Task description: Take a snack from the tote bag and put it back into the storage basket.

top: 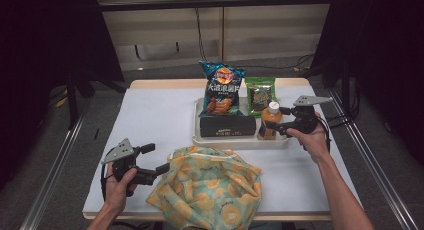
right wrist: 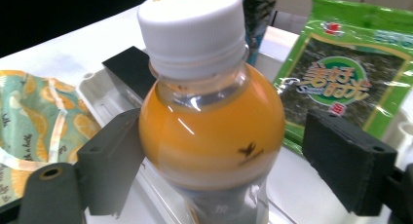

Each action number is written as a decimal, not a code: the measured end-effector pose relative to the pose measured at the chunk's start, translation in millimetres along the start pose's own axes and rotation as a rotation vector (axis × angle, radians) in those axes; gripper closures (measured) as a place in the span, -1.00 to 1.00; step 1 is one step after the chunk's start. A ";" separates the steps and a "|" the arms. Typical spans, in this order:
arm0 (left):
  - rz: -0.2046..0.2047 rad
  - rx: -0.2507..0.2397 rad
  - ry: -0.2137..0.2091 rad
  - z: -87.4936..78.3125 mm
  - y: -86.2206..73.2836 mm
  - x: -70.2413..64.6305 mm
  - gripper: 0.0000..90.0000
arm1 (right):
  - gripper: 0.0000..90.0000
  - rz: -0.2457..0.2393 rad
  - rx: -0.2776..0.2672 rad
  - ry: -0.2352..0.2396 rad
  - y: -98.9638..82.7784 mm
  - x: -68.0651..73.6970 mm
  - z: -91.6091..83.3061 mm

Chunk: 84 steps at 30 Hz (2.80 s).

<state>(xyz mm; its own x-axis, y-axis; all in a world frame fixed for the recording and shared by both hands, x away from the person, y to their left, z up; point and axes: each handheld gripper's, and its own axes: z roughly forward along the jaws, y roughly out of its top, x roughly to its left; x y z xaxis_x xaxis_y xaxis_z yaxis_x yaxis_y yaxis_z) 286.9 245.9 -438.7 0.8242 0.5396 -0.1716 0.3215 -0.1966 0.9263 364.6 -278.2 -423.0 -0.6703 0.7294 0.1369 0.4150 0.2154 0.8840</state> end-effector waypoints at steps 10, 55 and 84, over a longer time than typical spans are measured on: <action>-0.006 -0.004 -0.005 0.3 -0.4 0.0 -0.89 | -0.33 -0.062 0.005 0.031 1.5 4.6 5.1; -0.006 -0.019 -0.003 -4.1 1.3 0.9 -0.89 | -0.32 0.184 -0.047 -0.417 6.9 26.7 17.9; -0.008 -0.015 -0.007 -2.4 -0.3 2.9 -0.89 | -0.76 0.097 -0.085 -0.231 6.1 17.9 4.6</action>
<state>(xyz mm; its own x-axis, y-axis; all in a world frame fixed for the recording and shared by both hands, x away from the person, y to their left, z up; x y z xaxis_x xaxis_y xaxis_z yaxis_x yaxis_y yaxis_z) 288.1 249.5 -438.7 0.8250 0.5353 -0.1812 0.3212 -0.1803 0.9297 358.0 -260.9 -417.2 -0.4679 0.8748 0.1256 0.4109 0.0895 0.9073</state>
